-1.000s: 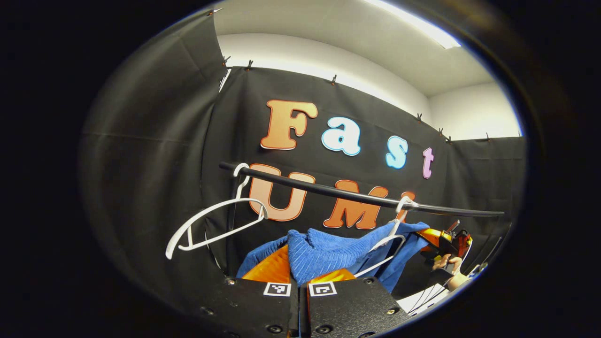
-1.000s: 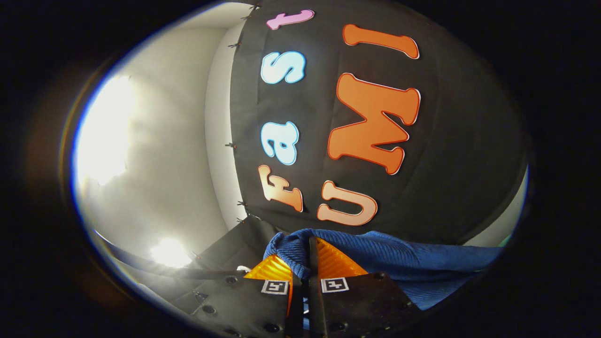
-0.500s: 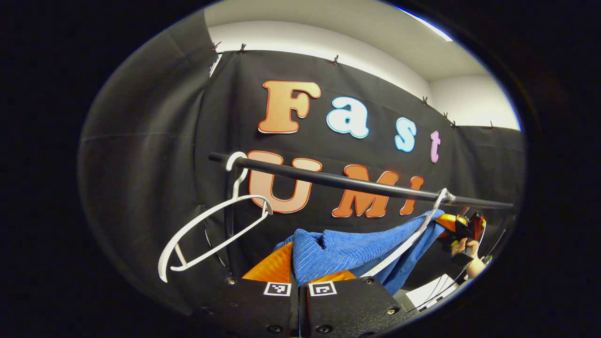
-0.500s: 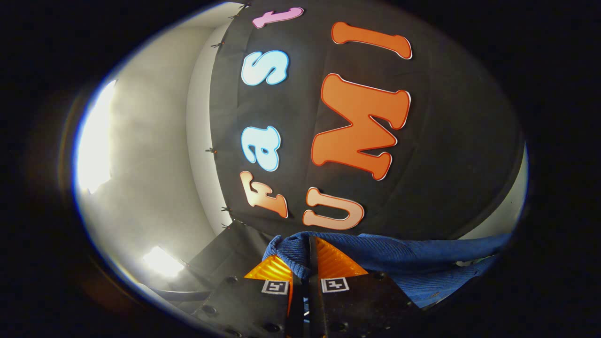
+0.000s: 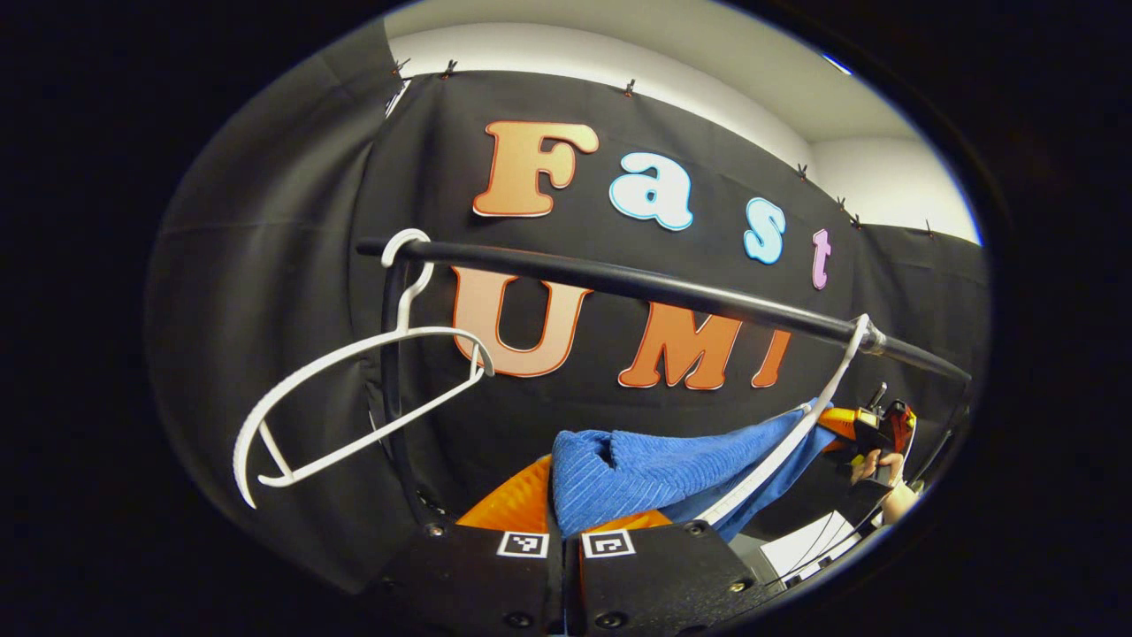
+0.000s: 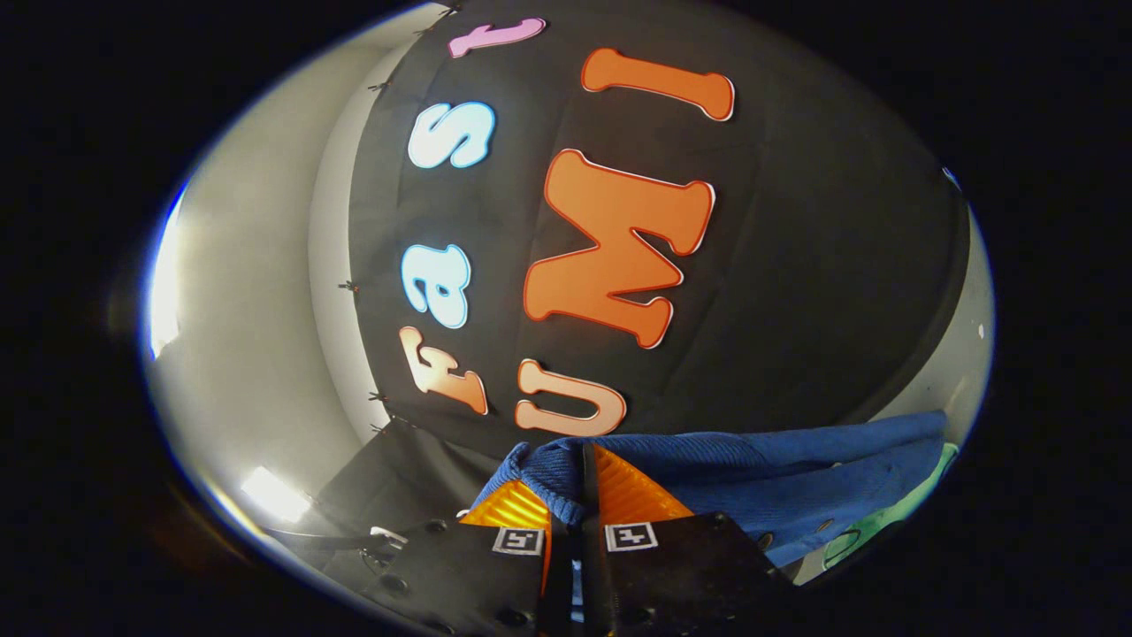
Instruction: Grasp the clothes on the hanger with both hands and then place them into the laundry hamper below.
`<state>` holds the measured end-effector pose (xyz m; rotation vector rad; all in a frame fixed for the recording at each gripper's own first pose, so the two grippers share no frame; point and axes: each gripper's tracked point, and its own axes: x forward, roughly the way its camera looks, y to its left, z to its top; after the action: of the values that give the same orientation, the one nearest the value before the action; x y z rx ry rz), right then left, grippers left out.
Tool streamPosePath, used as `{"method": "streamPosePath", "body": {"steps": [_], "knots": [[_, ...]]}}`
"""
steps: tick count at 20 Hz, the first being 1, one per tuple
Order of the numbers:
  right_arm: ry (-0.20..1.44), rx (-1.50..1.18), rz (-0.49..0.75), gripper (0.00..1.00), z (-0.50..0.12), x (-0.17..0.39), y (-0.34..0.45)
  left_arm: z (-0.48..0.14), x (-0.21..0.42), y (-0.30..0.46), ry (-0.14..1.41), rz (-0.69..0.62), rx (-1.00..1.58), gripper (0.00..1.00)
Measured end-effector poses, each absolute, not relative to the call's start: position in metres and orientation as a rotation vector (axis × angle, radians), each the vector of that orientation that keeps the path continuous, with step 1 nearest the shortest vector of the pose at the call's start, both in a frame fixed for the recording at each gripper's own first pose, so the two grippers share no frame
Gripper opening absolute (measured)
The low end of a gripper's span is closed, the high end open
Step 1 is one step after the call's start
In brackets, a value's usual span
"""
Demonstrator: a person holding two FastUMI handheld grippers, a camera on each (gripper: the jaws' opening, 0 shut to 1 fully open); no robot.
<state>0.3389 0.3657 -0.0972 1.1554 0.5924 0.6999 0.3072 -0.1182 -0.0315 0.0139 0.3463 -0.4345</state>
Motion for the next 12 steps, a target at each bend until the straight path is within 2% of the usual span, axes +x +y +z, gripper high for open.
{"method": "streamPosePath", "body": {"steps": [12], "knots": [[0.675,1.083,0.655,0.12,-0.167,0.298,0.359,-0.108,0.285,-0.083,0.465,-0.367,-0.072,0.01]]}}
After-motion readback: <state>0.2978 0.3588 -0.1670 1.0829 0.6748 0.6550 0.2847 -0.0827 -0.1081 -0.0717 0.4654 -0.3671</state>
